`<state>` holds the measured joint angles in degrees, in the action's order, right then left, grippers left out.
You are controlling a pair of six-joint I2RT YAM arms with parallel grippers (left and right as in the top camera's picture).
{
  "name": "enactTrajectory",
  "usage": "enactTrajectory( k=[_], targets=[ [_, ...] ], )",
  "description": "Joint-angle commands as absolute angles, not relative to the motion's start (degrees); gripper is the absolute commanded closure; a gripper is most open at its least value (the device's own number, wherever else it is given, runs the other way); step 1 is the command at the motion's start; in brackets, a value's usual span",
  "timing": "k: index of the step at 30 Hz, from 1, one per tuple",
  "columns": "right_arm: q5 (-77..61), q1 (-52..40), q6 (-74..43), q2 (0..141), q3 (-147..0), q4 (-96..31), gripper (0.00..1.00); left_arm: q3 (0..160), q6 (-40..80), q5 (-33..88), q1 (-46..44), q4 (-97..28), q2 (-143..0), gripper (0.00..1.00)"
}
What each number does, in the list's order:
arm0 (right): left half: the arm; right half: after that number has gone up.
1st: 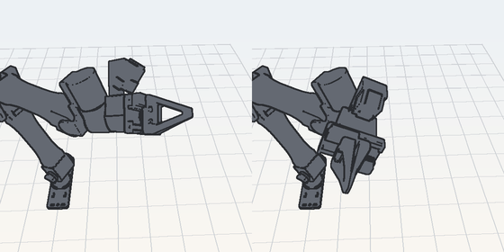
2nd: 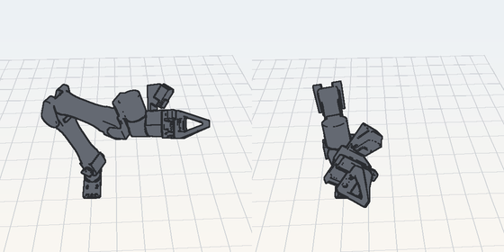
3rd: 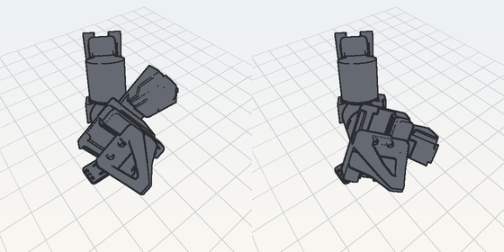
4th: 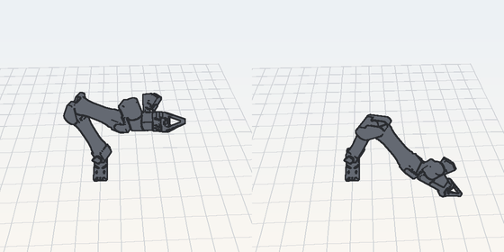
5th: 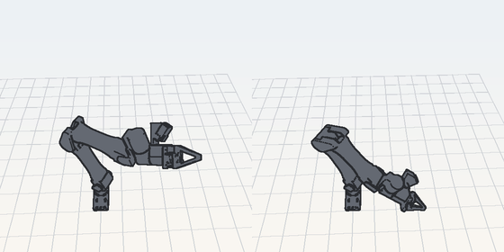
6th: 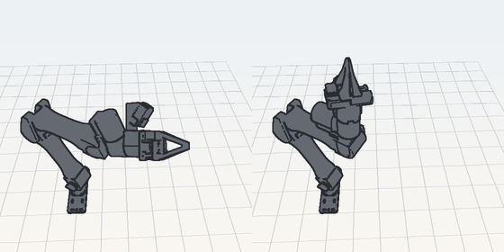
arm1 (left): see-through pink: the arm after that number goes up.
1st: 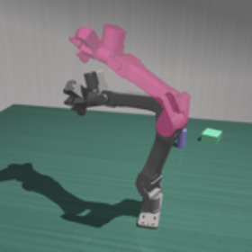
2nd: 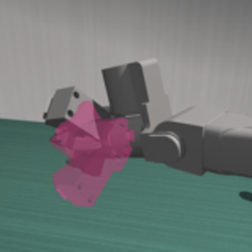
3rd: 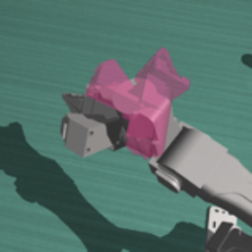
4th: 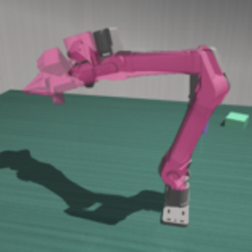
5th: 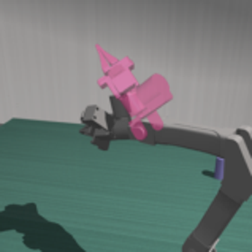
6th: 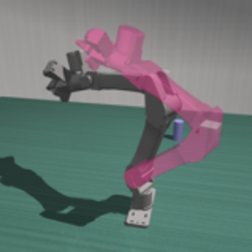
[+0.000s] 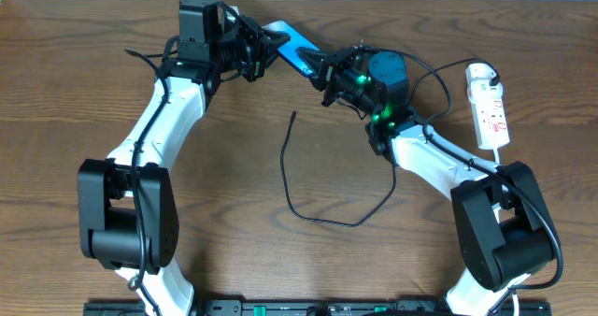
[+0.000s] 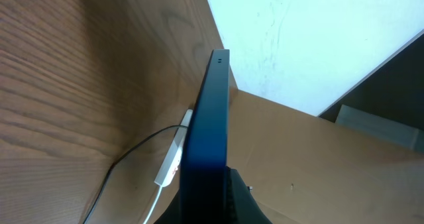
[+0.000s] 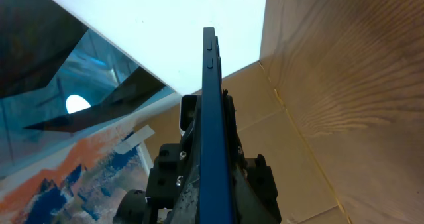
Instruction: Plug charger to phone and switch on socket
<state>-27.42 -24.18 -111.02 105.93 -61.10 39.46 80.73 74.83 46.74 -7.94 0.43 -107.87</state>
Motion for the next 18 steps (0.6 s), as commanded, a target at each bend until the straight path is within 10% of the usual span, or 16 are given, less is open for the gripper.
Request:
enactTrajectory(
  k=[1, 18],
  targets=[
    [-30.6, -24.2, -109.2, 105.8, -62.2, 40.3, 0.99, 80.8, 73.2, 44.3, -7.7, 0.2, -106.7, 0.93],
    [-30.6, -24.2, -108.5, 105.8, -62.2, 40.3, 0.96, 80.8, 71.8, 44.9, -7.7, 0.2, -106.7, 0.93]
  ],
)
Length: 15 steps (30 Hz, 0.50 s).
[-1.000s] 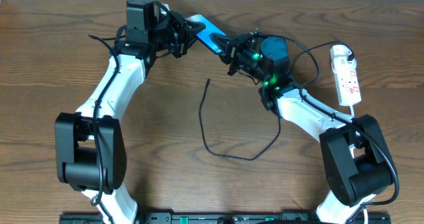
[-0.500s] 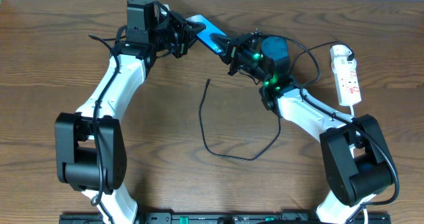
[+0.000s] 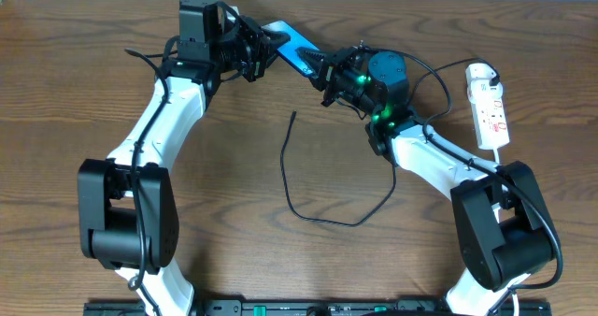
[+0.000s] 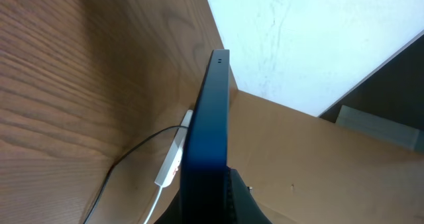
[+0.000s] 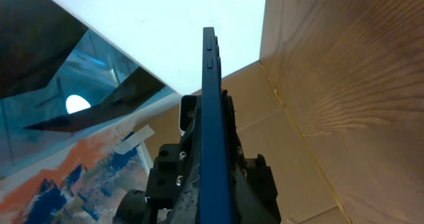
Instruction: Plug charger to phone and switch on socket
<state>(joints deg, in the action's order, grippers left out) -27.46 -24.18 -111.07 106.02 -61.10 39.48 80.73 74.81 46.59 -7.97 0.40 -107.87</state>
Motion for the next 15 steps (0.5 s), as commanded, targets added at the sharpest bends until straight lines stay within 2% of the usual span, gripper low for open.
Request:
enactTrajectory(
  k=[1, 10, 15],
  targets=[
    [-30.6, -24.3, -108.5, 105.8, -62.2, 40.3, 0.96, 80.8, 71.6, 45.0, -7.7, 0.2, -106.7, 0.93],
    [-30.6, -24.4, -108.5, 105.8, -62.2, 40.3, 0.89, 80.8, 69.3, 45.8, -7.7, 0.2, -106.7, 0.93],
    [-30.6, -24.3, -107.9, 105.8, -62.2, 40.3, 0.69, 80.8, 68.1, 46.1, -7.7, 0.0, -106.7, 0.93]
  ],
)
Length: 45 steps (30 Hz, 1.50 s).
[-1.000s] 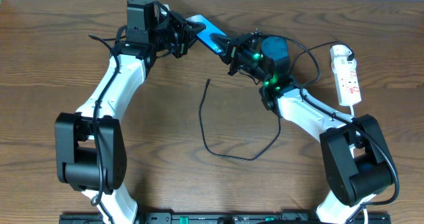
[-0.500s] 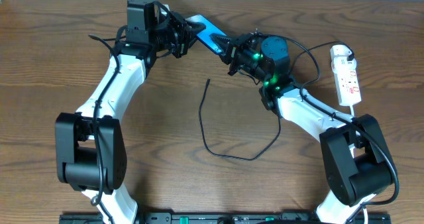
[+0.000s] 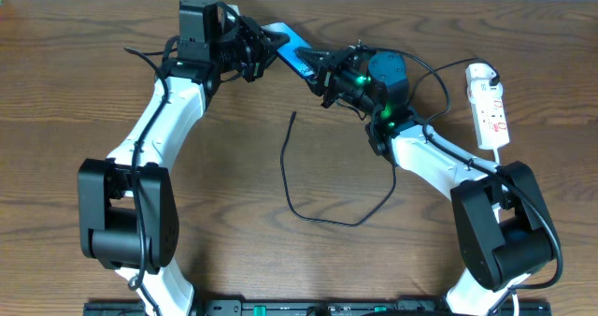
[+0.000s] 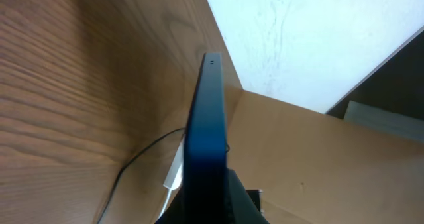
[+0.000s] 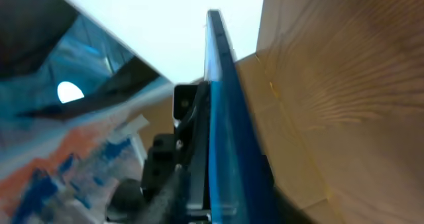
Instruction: Plug charger to phone and switch on socket
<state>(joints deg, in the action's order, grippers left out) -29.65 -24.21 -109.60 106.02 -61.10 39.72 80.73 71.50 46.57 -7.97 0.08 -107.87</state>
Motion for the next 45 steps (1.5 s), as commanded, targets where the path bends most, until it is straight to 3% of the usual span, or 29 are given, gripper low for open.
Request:
enactTrajectory(
  k=[1, 14, 28, 33, 45],
  targets=[
    [-30.5, -24.3, -107.8, 105.8, -62.2, 40.3, 0.68, 80.8, 67.5, 46.1, -7.7, 0.0, -106.7, 0.93],
    [-29.8, -22.7, -102.3, 105.8, -62.2, 39.3, 0.62, 80.8, 65.8, 47.3, -5.9, 0.0, -106.7, 0.93],
    [-29.5, -16.0, -62.3, 105.8, -62.2, 19.4, 0.62, 80.8, 61.1, 55.5, 6.0, -3.2, -106.7, 0.93],
    [-28.3, -17.2, -54.9, 105.8, -62.2, 11.8, 0.62, 80.8, 61.2, 56.8, 8.2, -3.2, -106.7, 0.93],
    [-24.4, -23.9, -52.2, 108.4, -62.2, 7.9, 0.63, 80.8, 61.1, 58.5, 9.7, -3.2, -106.7, 0.93]
  ],
)
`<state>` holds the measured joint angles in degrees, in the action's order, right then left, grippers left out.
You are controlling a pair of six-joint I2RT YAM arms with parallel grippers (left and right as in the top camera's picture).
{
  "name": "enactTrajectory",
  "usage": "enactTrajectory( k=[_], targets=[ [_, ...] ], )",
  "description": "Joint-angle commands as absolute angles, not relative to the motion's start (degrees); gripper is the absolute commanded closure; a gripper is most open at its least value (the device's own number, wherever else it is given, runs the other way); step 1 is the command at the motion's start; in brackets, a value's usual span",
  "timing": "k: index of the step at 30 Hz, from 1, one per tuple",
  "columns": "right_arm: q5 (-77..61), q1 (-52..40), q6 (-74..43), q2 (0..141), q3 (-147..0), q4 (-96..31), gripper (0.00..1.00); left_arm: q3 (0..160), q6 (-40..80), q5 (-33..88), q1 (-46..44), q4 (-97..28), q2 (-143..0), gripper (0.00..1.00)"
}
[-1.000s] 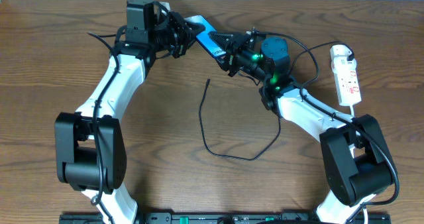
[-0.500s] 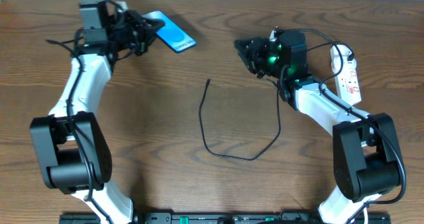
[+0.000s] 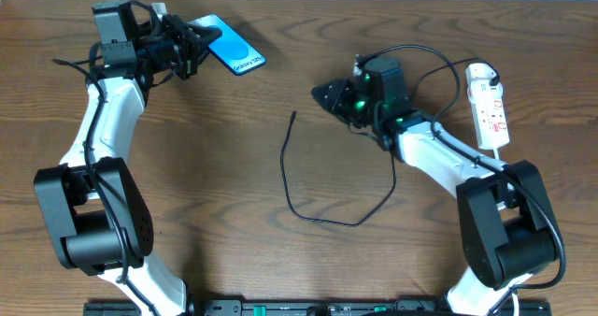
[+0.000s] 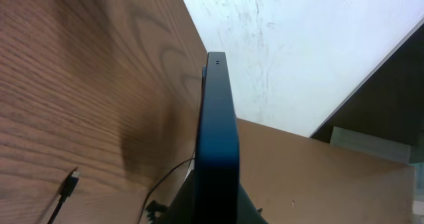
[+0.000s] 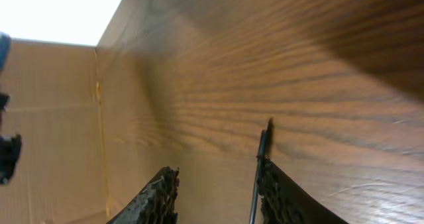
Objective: Plug charger to phone and switch on socket
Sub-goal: 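Release the phone from the right gripper and move it toward the cable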
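Note:
My left gripper (image 3: 190,51) is shut on one end of the blue phone (image 3: 234,50), held above the table's back left. In the left wrist view the phone (image 4: 217,124) shows edge-on, rising from between the jaws of the left gripper (image 4: 215,214). The black charger cable (image 3: 291,199) lies looped on the middle of the table, its plug tip (image 3: 292,116) free and pointing to the back. My right gripper (image 3: 320,93) is open and empty, just right of that tip. The right wrist view shows the right gripper (image 5: 218,191) with the plug tip (image 5: 266,132) beyond its right finger. The white power strip (image 3: 488,106) lies at the far right.
A brown wooden table (image 3: 187,204) bears everything. A second black cable (image 3: 439,68) runs from the right arm towards the power strip. Beyond the table's back edge is a white wall (image 4: 298,45).
My right gripper has let go of the phone and now stands open, lower and nearer the cable tip. My left gripper, still shut on the phone, has moved well to the left.
At the first three moments both grippers held the blue phone between them at the table's back middle, with little change. Now only the left gripper holds it, at the back left, and the right one is open beside the cable's plug tip.

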<state>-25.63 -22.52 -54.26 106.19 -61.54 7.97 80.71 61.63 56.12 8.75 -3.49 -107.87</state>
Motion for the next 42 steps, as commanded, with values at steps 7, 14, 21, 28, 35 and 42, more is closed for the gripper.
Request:
enactTrajectory(
  k=[7, 14, 21, 28, 35, 42],
  targets=[
    [-27.6, -26.7, -53.9, 115.1, -63.7, 7.9, 0.64, 80.8, 61.1, 60.1, 10.8, -3.3, -106.7, 0.93],
    [-29.1, -27.9, -57.2, 119.9, -64.9, 8.3, 0.64, 80.8, 61.1, 60.4, 10.8, -3.9, -106.7, 0.92],
    [-28.8, -29.0, -60.8, 122.1, -64.9, 9.0, 0.64, 80.8, 61.0, 60.5, 10.7, -4.3, -106.7, 0.93],
    [-26.7, -29.4, -62.7, 122.9, -64.9, 10.1, 0.63, 80.8, 58.8, 60.4, 10.7, -6.4, -106.7, 0.93],
    [-23.4, -30.4, -63.0, 123.0, -64.9, 10.3, 0.66, 80.8, 57.2, 60.4, 10.7, -9.3, -106.7, 0.93],
    [-22.0, -31.5, -63.0, 123.8, -64.9, 10.4, 0.69, 80.8, 57.1, 60.4, 10.6, -9.9, -106.7, 0.93]
  ],
)
